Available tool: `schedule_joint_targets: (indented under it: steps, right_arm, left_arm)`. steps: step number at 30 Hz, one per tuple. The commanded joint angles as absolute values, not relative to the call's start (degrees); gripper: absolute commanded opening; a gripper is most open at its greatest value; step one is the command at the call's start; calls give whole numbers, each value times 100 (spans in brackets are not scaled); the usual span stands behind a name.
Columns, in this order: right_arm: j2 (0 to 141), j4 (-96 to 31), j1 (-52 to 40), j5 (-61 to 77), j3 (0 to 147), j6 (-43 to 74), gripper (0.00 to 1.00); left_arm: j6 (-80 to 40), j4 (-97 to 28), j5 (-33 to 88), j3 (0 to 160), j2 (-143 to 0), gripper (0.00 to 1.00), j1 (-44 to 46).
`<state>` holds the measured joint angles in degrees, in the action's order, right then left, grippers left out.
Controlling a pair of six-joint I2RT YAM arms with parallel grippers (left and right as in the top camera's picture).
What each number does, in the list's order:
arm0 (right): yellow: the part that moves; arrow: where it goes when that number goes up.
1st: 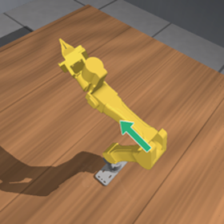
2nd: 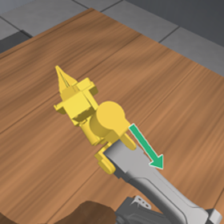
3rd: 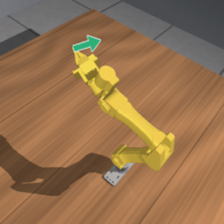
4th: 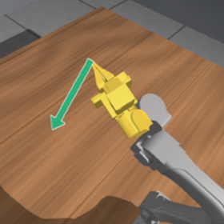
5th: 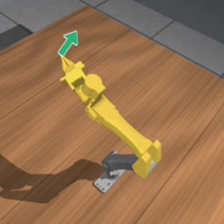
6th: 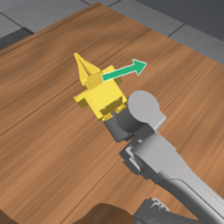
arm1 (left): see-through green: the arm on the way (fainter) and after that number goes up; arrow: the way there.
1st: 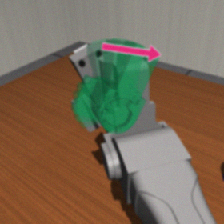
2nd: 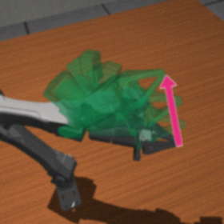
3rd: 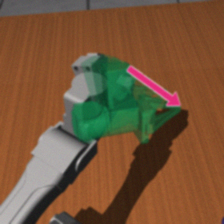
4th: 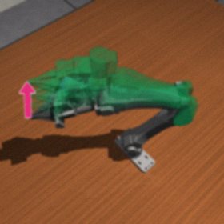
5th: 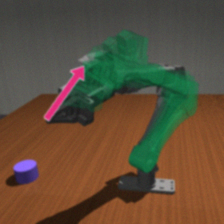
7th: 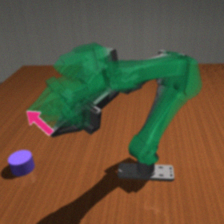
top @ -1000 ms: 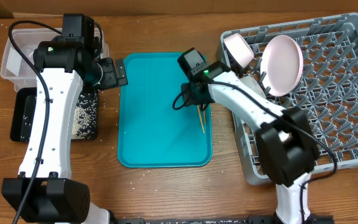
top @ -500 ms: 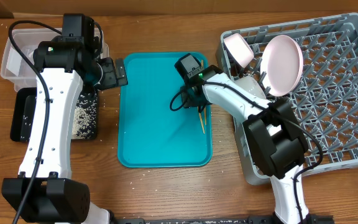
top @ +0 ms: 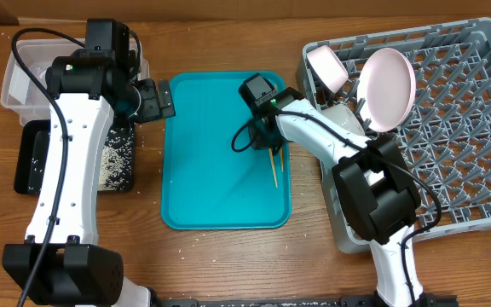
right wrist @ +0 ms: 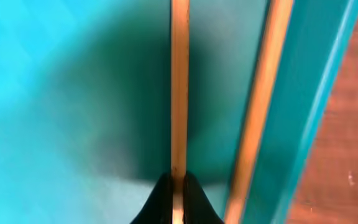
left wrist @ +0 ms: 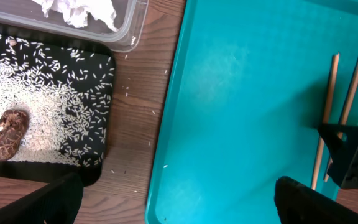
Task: Sort waste into correct bins and load items into the dishwasher
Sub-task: 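Carry the chopstick into the rack and release it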
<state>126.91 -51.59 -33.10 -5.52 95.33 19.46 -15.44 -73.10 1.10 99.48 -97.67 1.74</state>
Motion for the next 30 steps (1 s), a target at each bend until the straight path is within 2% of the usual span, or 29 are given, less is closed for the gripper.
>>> schedule_joint_targets:
  steps: [1, 12, 17, 21, 26, 30]
  right_arm:
    - [12897, -5931, -3347, -355, 9957, 1957, 4]
    - [11688, -7872, -3124, -375, 12283, 1984, 4]
    - [10888, -8567, -2123, -1085, 12693, 3111, 4]
    - [10737, -8993, -928, -1328, 12689, 3968, 4]
    - [10748, -8899, 445, -829, 12206, 4626, 4]
    - [10748, -8556, 1127, -384, 11480, 5113, 4]
  left_arm:
    - [-1479, -7306, 148, 10051, -9738, 100, 161]
    - [-1479, -7306, 148, 10049, -9738, 100, 161]
    - [-1479, -7306, 148, 10049, -9738, 100, 161]
    - [-1479, -7306, 148, 10051, -9738, 100, 161]
    - [-1479, -7306, 148, 10049, -9738, 100, 161]
    - [-1479, -7306, 148, 10051, -9738, 100, 163]
